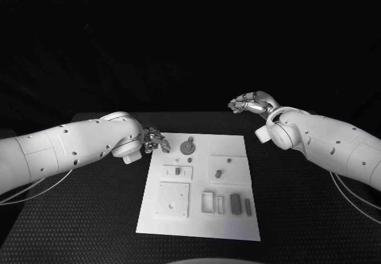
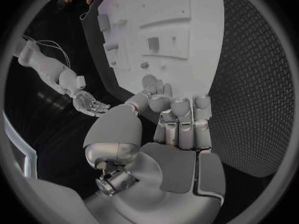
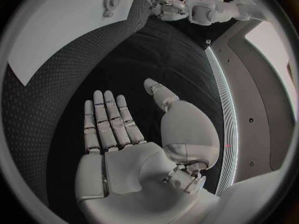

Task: Assemble the parts on the task board

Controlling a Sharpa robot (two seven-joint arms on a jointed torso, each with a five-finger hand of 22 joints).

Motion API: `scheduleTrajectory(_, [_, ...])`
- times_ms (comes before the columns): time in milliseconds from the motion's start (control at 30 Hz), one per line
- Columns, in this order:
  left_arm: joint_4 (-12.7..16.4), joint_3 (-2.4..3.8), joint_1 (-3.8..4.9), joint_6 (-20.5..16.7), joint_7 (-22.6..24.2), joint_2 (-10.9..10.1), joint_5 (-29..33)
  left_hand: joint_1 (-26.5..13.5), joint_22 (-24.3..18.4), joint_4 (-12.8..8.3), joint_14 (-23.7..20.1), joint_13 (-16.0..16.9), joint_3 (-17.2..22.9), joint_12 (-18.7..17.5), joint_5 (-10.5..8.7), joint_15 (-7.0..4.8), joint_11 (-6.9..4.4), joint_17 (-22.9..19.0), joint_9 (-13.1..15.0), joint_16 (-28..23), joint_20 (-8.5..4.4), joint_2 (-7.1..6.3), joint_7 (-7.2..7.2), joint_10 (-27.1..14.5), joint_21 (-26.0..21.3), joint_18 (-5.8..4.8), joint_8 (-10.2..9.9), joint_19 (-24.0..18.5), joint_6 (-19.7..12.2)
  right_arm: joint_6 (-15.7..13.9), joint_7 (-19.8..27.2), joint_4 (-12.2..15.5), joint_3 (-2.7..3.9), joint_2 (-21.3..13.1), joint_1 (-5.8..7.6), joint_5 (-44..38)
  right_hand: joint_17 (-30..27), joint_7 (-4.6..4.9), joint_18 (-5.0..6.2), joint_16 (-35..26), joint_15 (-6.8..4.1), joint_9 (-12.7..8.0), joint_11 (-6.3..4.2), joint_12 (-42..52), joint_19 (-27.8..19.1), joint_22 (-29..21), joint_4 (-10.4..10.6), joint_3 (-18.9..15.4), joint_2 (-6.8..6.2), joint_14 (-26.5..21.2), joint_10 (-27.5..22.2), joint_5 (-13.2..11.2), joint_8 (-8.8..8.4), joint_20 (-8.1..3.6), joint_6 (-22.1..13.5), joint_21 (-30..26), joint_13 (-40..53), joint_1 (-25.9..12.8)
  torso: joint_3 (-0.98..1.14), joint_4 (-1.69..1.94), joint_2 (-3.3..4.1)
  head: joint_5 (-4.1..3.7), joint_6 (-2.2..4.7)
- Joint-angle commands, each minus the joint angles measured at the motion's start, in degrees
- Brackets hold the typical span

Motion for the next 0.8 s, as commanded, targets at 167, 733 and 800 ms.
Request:
scheduleTrajectory(167, [3.35, -0.99, 0.02, -3.20, -2.62, -0.76, -3.41, -0.10, -0.13, -0.04, 0.19, -0.13, 0.27, -0.06, 0.16, -1.05, -0.49, -0.19, 1.70, 0.11, -8.02, -0.39, -2.26, -0.07, 0.31, 0.47, 0.49, -0.20, 3.71, 0.32, 0.46, 0.09, 0.03, 0.09, 0.01, -0.12, -0.09, 1.63, -0.43, -0.40, 0.14, -0.06, -0.12, -0.29, -0.40, 0.12, 0.07, -0.08, -0.21, -0.44, 0.32, 0.40, 0.40, -0.16, -0.35, -0.26, 0.08, -0.40, 0.06, -0.07, 0.00, 0.25, -0.54])
scheduleTrajectory(733, [7.33, -1.00, -1.62, -1.19, -3.70, -2.18, -6.63, -0.82, -0.49, 0.61, 0.44, -0.40, 0.14, 0.18, -0.27, -1.06, -0.69, -0.51, 2.19, 0.49, -8.12, -0.44, -2.48, 0.12, 0.57, 0.41, 0.87, -0.26, 4.29, 0.40, 0.45, 0.16, 0.03, -0.08, 0.01, -0.10, -0.12, 1.62, -0.45, -0.40, 0.14, -0.09, -0.12, -0.35, -0.40, 0.21, 0.10, -0.07, -0.20, -0.45, 0.33, 0.62, 0.42, -0.17, -0.37, -0.31, 0.08, -0.42, 0.03, -0.17, 0.09, 0.30, -1.04])
scheduleTrajectory(800, [7.51, -1.00, -1.71, -0.89, -3.75, -2.18, -7.70, -0.84, -0.51, 0.63, 0.46, -0.41, 0.14, 0.19, -0.24, -1.06, -0.71, -0.52, 2.22, 0.53, -8.13, -0.43, -2.50, 0.14, 0.59, 0.41, 0.89, -0.26, 4.31, 0.39, 0.45, 0.15, 0.03, -0.08, 0.01, -0.10, -0.12, 1.62, -0.45, -0.41, 0.14, -0.09, -0.12, -0.35, -0.40, 0.22, 0.10, -0.07, -0.21, -0.45, 0.34, 0.64, 0.42, -0.17, -0.37, -0.32, 0.08, -0.43, 0.02, -0.17, 0.09, 0.31, -1.07])
